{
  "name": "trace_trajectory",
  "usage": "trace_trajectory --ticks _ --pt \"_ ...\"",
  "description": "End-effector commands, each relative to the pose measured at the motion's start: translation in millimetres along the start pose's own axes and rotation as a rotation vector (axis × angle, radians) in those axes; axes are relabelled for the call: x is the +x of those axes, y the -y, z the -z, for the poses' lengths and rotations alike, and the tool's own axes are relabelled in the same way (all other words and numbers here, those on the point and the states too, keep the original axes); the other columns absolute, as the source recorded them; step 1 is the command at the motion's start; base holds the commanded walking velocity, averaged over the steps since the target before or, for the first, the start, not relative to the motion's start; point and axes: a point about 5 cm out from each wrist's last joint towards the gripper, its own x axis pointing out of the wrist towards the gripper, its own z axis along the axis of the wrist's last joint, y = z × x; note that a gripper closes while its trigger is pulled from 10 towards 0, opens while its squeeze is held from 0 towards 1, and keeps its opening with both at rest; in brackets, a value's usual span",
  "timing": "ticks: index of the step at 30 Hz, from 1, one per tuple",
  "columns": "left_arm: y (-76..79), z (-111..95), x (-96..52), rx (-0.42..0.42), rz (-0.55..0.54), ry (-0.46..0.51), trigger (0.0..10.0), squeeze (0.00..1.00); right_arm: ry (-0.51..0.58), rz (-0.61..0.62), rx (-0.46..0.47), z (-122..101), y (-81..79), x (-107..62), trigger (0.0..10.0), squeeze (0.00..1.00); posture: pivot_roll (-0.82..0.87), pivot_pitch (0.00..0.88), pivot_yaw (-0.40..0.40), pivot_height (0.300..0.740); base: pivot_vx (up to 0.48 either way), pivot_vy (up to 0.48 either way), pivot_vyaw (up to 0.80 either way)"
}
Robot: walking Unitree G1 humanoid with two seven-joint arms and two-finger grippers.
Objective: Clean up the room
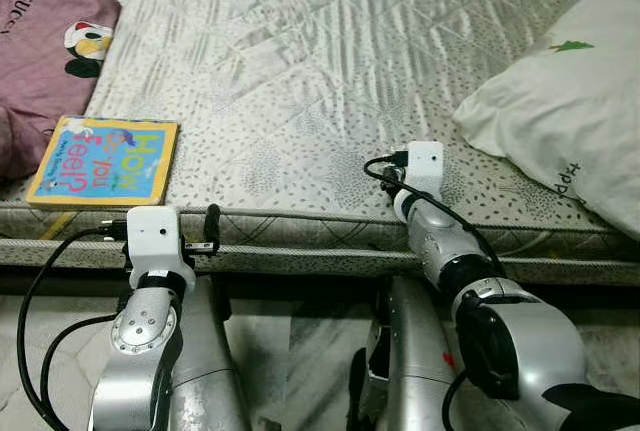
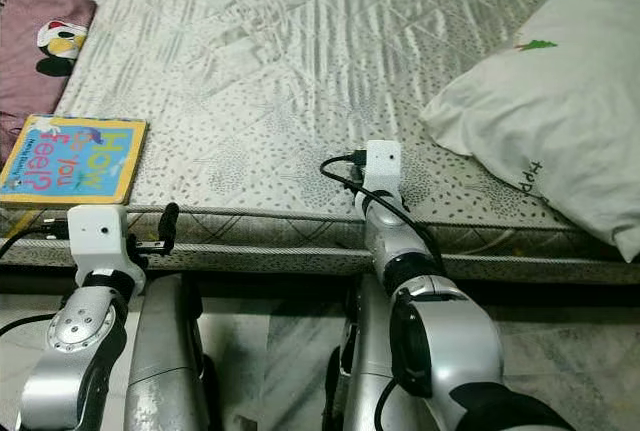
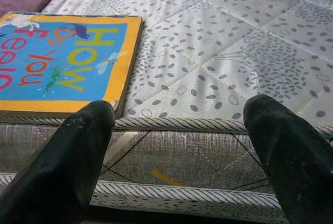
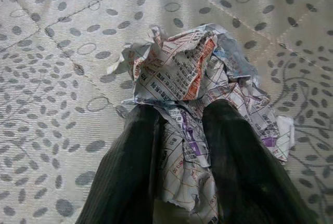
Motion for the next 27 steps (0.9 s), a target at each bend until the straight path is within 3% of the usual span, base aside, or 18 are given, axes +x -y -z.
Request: trace_trajectory --ticks 1,4,7,12,17,18,20,27 --pt "-1.5 1.9 0.2 0.012 -0.004 -0.005 10.0 0.0 -0.085 0.026 0.033 23.2 10.6 -4.8 0.0 0.0 0.17 0.15 -0.05 0.515 0.0 0.0 0.0" --pt "4.0 -1.3 1.6 0.016 0.045 0.015 10.0 0.0 -0.083 0.023 0.069 25.5 13.8 -5.8 0.0 0.0 0.17 0.147 -0.049 0.515 0.0 0.0 0.0" --pt "16.9 -10.0 -1.0 0.063 0.173 0.081 10.0 0.0 -0.079 0.013 0.064 25.5 15.0 -6.3 0.0 0.0 0.16 0.142 -0.047 0.515 0.0 0.0 0.0" --pt "24.2 -8.2 -3.9 0.052 0.229 0.081 10.0 0.0 -0.026 -0.046 0.048 22.8 11.1 -8.1 0.0 0.0 0.14 0.136 -0.043 0.515 0.0 0.0 0.0" --pt "29.0 -7.4 -3.5 0.051 0.253 0.086 10.0 0.0 0.025 -0.097 0.088 21.9 8.2 -12.4 0.0 0.0 0.12 0.127 -0.041 0.515 0.0 0.0 0.0" --pt "31.7 -6.5 -3.9 0.083 0.284 0.103 10.0 0.0 0.022 -0.134 0.201 28.5 5.2 -22.8 0.0 0.0 0.09 0.101 -0.039 0.515 0.0 0.0 0.0" --pt "30.8 -3.4 -3.4 0.103 0.291 0.106 10.0 0.0 0.031 -0.162 0.249 33.4 3.3 -35.7 0.0 0.0 0.07 0.089 -0.038 0.515 0.0 0.0 0.0" --pt "33.3 0.8 2.4 0.094 0.288 0.107 10.0 0.0 0.065 -0.242 0.267 44.3 7.0 -74.0 0.0 0.0 0.02 0.036 -0.025 0.515 0.0 0.0 0.0"
